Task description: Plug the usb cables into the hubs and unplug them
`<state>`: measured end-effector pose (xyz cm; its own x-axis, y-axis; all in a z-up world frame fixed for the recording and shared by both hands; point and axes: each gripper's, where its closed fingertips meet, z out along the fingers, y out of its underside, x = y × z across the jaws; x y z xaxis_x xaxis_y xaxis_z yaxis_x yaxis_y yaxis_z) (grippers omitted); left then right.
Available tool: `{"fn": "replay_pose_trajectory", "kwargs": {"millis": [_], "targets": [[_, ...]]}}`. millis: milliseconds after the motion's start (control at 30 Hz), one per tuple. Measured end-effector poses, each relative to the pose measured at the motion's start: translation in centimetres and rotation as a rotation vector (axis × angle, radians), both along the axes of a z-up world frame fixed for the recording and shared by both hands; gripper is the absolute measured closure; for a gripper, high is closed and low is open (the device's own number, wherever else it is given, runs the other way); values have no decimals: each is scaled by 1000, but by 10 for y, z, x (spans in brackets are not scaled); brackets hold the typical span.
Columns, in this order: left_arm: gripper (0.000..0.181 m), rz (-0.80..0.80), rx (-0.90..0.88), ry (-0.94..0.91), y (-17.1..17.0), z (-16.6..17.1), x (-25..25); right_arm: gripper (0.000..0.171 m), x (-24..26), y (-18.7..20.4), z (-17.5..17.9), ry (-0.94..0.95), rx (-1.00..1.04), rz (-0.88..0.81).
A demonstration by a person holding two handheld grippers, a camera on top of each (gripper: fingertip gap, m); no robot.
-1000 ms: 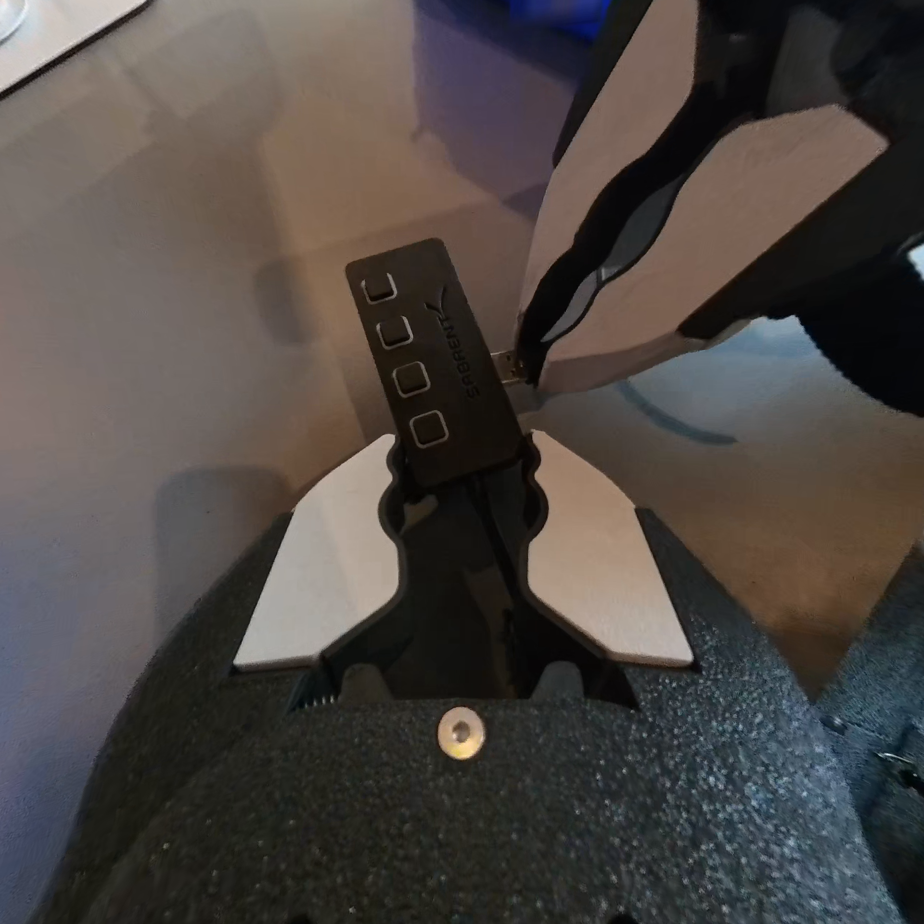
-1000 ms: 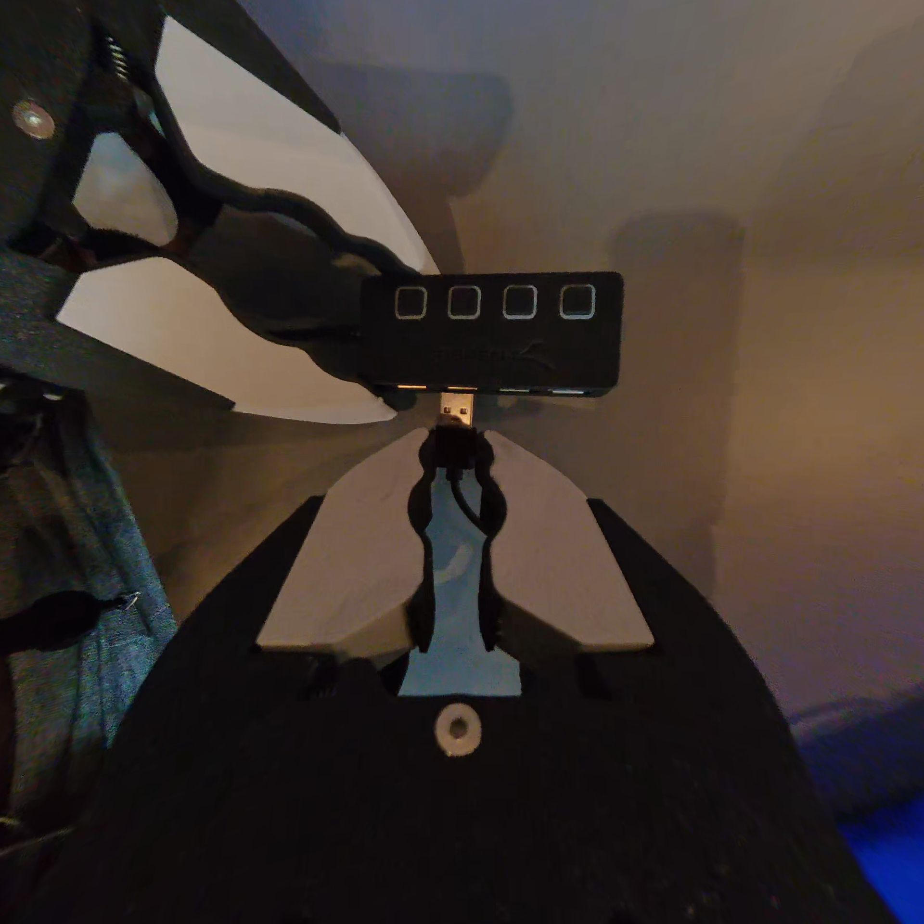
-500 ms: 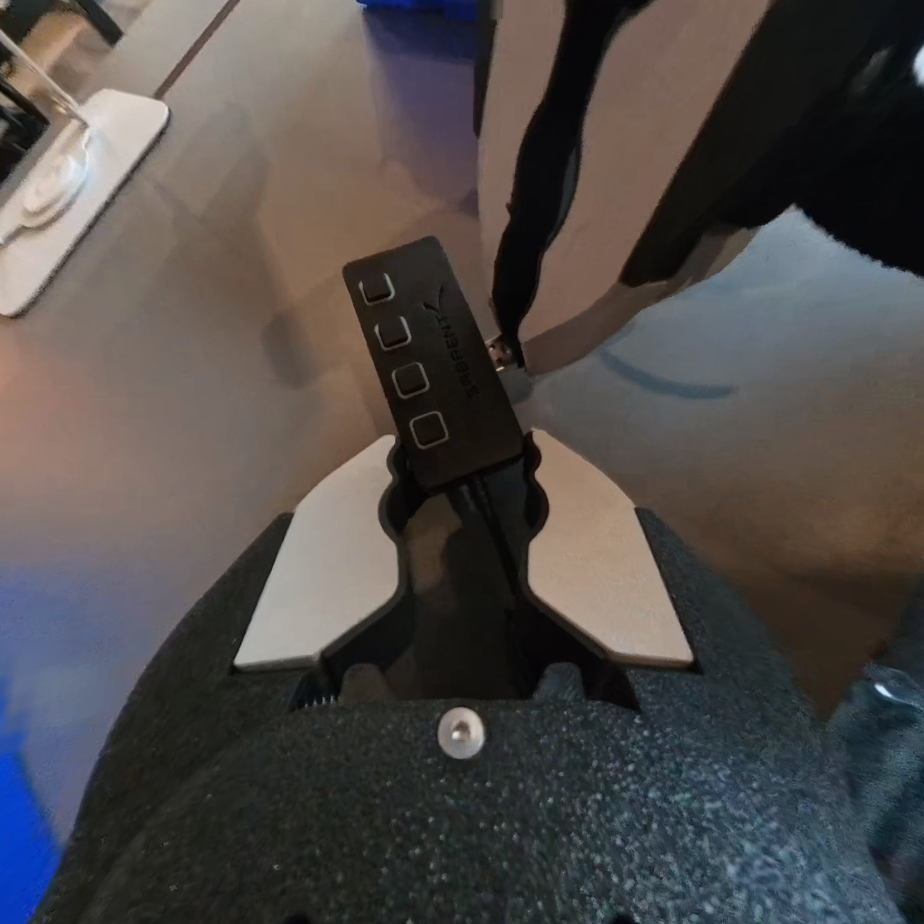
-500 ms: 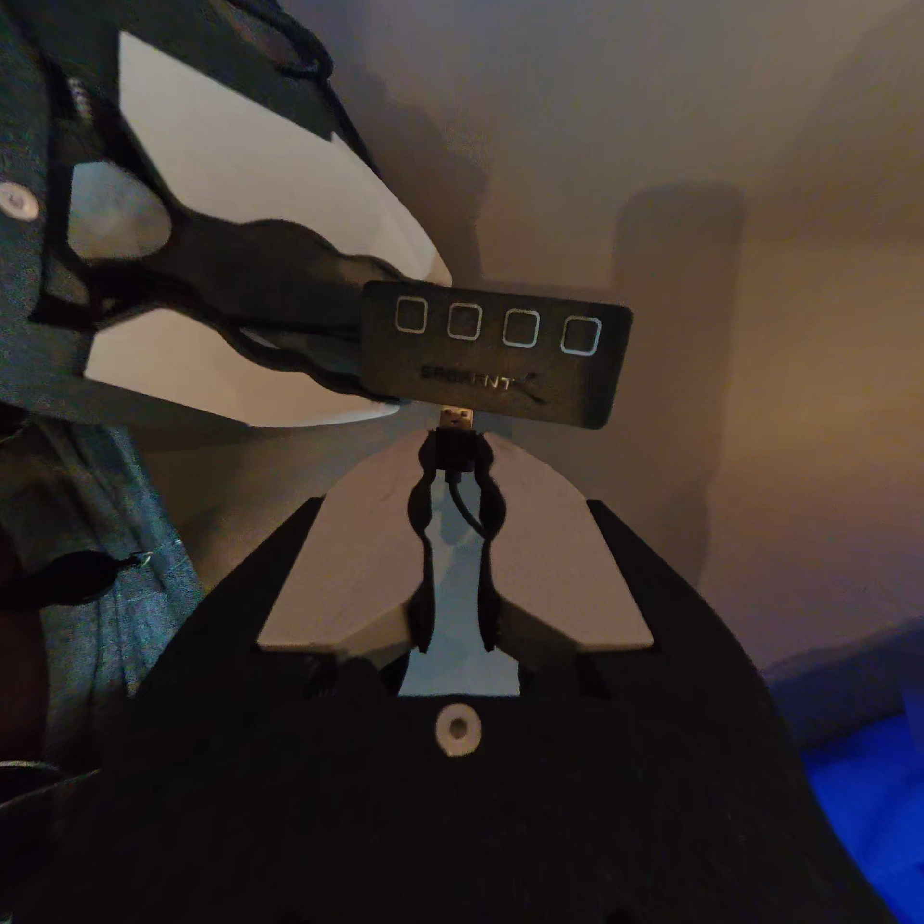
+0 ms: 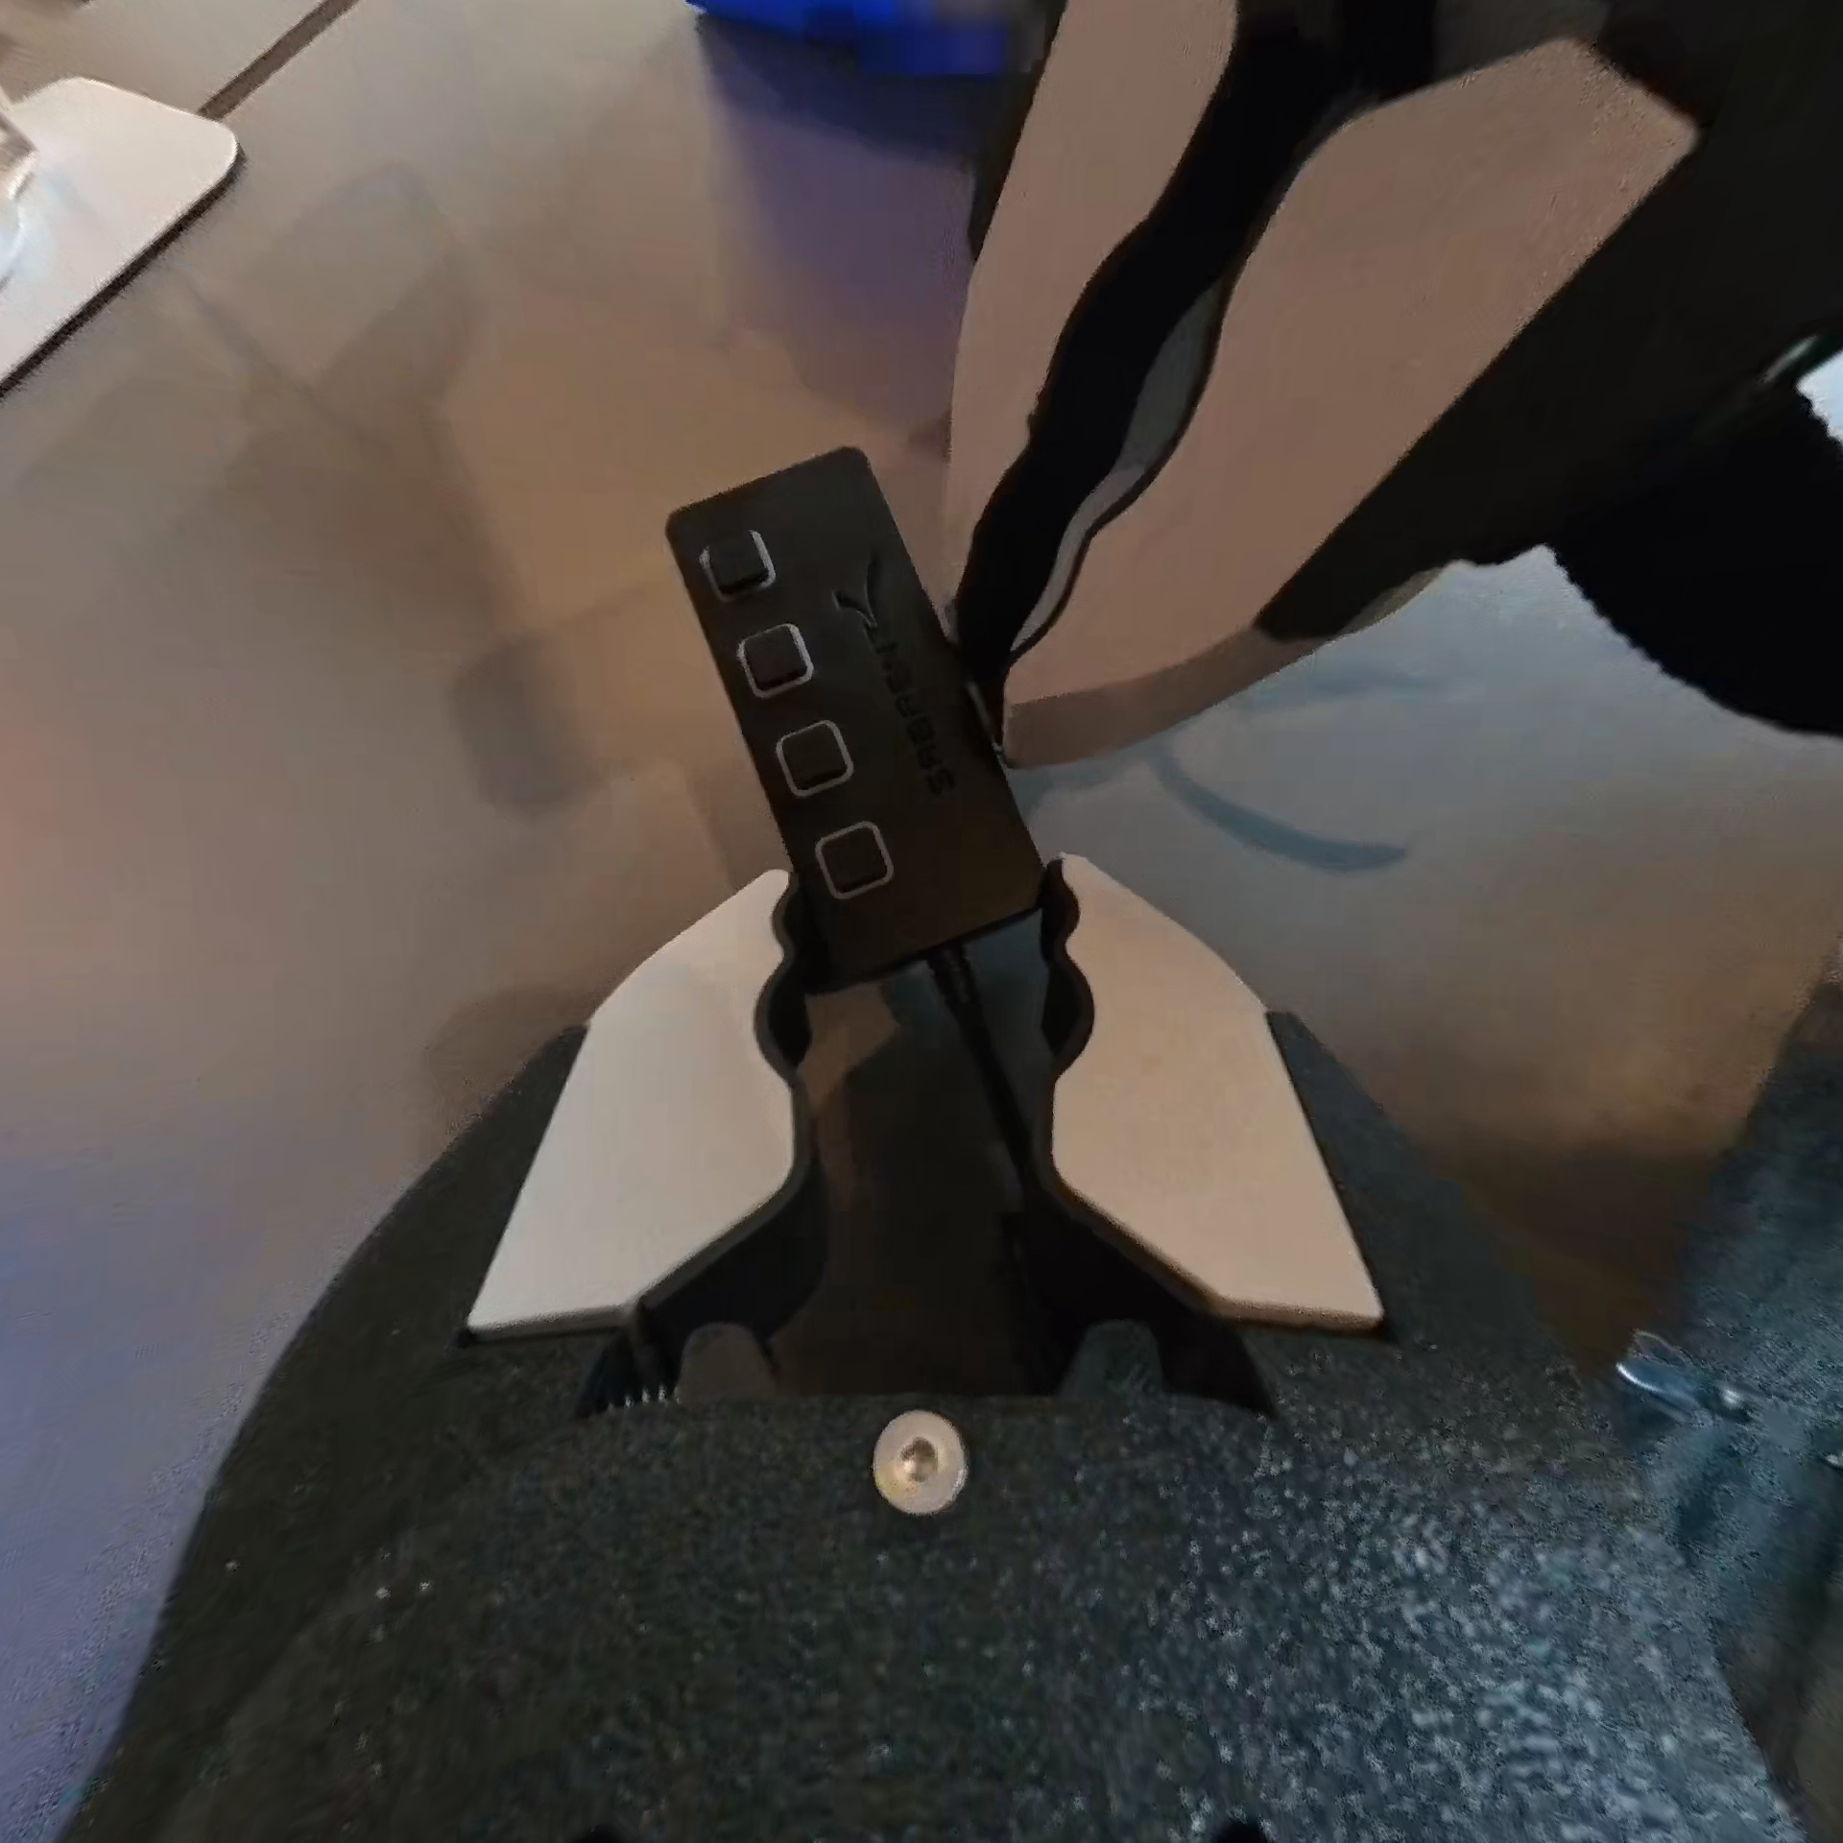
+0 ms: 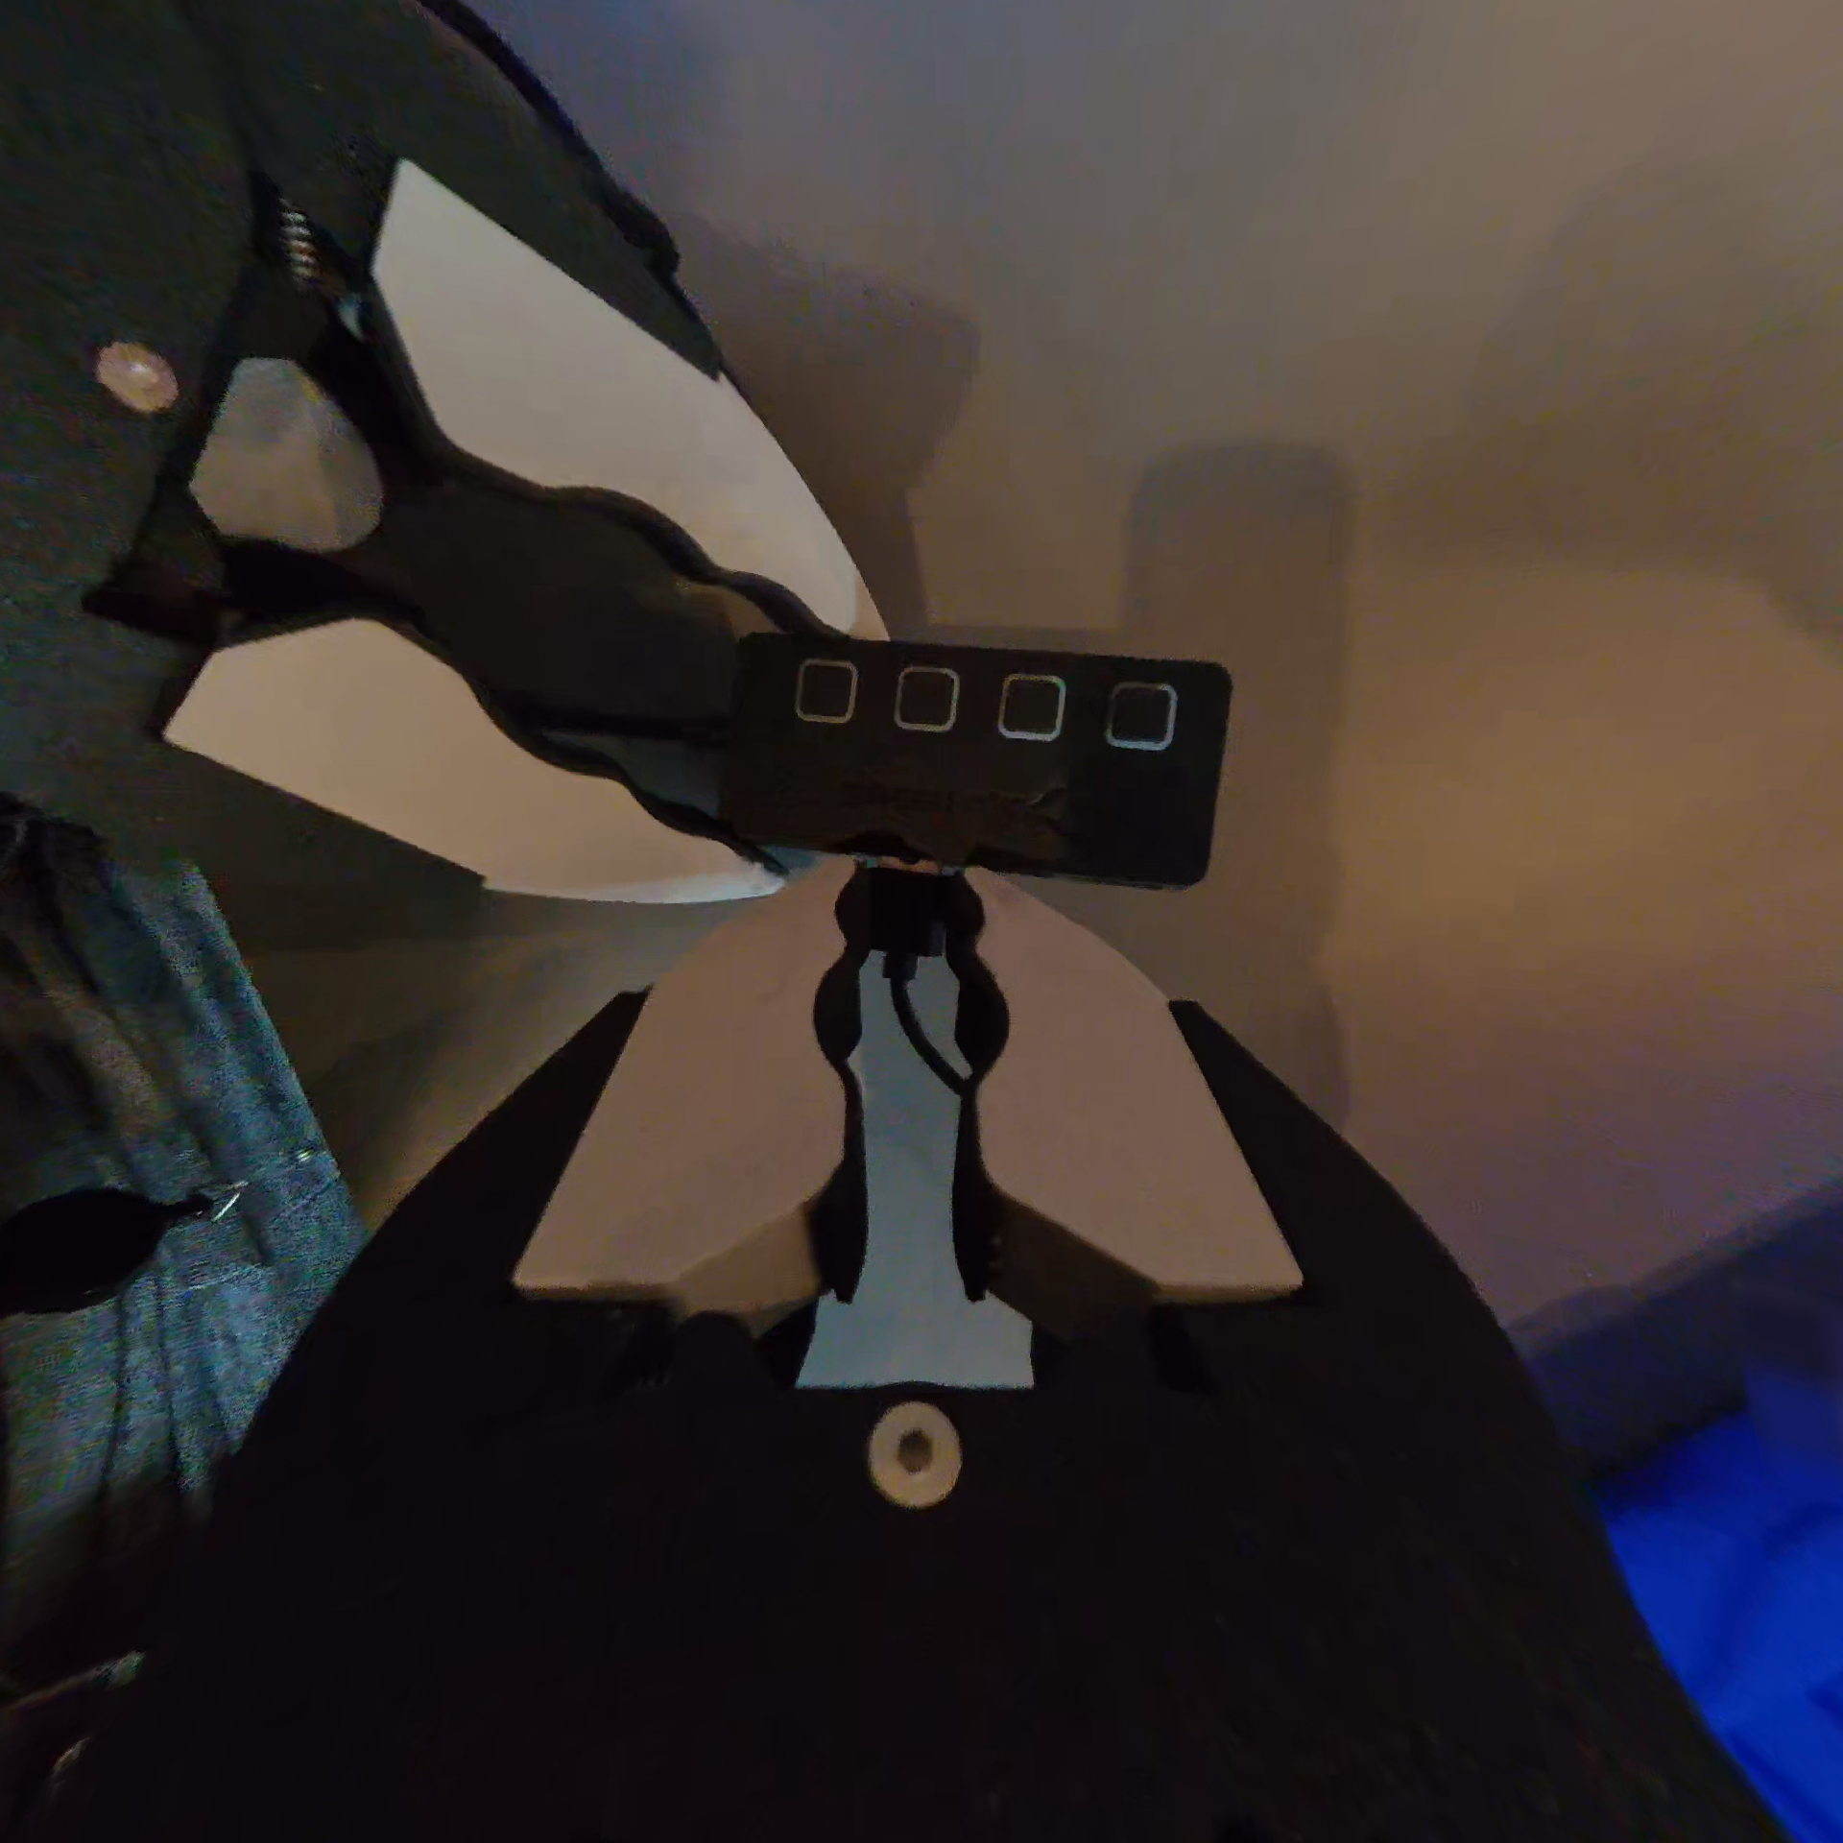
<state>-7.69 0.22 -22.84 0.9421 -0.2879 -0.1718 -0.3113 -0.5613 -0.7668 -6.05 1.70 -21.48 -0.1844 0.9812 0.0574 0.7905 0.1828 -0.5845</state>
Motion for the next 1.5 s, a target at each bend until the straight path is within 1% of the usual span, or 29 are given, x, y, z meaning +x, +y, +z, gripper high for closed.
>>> {"fn": "replay_pose_trajectory", "kwargs": {"millis": [133,167,200,233,267,400,533,567,667,767,867,967,1033,1100,1167,1200,1233,1267,1300,1333,1400,1500], "targets": [[135,1,0,-1,0,0,-1,157,0,0,-1,14,53,46],[135,13,4,-14,1,-1,-2,151,-1,0,1,36,57,46],[136,25,9,-26,2,0,-5,134,-3,-1,4,66,49,49],[136,36,12,-27,3,0,-9,125,-3,0,7,87,51,43],[135,36,19,-31,2,1,-11,122,-1,2,11,100,69,38],[136,64,59,-108,1,9,-17,122,5,2,23,172,120,43],[136,78,83,-133,0,13,-20,126,15,6,32,234,181,5],[136,86,92,-141,0,15,-21,130,17,7,39,278,200,-2],[136,102,121,-189,0,20,-25,131,32,14,70,411,302,27],[136,107,159,-236,0,27,-28,131,65,42,127,586,431,-49],[136,117,177,-277,0,31,-31,127,120,77,177,734,484,-194],[136,125,190,-306,-1,33,-33,119,186,118,205,837,524,-412],[136,125,189,-306,-1,33,-33,106,220,136,214,913,499,-516],[136,129,184,-292,-1,32,-33,95,243,146,221,995,441,-577],[136,129,183,-284,-1,32,-33,90,252,152,217,1024,332,-608],[136,131,183,-282,-1,31,-33,93,253,157,206,990,257,-630],[136,130,181,-283,-1,31,-33,99,252,162,190,918,170,-662],[136,130,180,-284,-1,31,-33,101,249,166,169,823,82,-685],[136,131,180,-282,-1,31,-33,102,244,167,149,728,11,-688],[136,129,180,-280,-1,31,-33,106,239,167,129,642,-40,-680],[136,127,180,-275,-1,31,-32,109,227,166,96,515,-106,-656],[136,124,180,-275,-1,31,-32,114,206,165,67,433,-136,-610]]}}
